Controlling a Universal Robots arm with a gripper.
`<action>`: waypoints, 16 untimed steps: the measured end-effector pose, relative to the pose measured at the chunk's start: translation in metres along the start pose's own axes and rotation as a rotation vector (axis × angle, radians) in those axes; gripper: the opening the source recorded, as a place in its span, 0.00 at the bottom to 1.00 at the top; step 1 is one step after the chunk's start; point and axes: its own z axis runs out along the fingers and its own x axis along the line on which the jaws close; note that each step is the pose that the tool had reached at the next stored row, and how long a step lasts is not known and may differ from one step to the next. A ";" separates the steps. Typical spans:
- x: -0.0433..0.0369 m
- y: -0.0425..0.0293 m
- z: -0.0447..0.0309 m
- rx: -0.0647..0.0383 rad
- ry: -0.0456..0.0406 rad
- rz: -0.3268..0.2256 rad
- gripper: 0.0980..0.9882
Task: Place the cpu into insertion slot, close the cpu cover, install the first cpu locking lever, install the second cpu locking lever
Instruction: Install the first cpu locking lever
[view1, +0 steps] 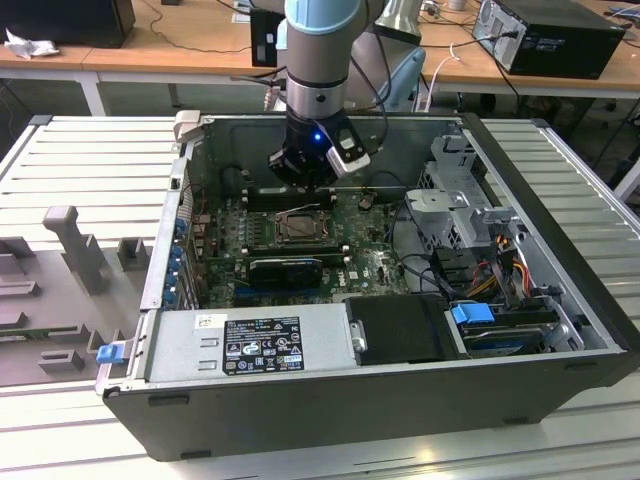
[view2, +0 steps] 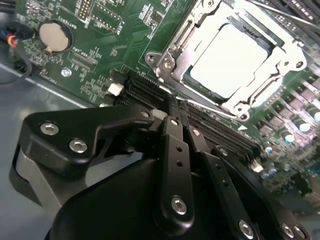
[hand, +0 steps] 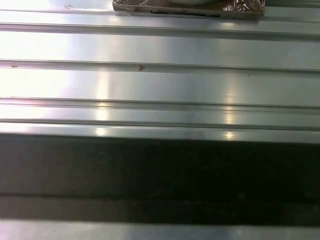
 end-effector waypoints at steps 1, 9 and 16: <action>0.0018 0.0001 -0.0003 0.000 -0.0009 0.000 0.01; 0.0086 0.0017 -0.0171 0.000 -0.0100 -0.001 0.01; 0.0089 0.0014 -0.0154 0.010 -0.0111 -0.005 0.01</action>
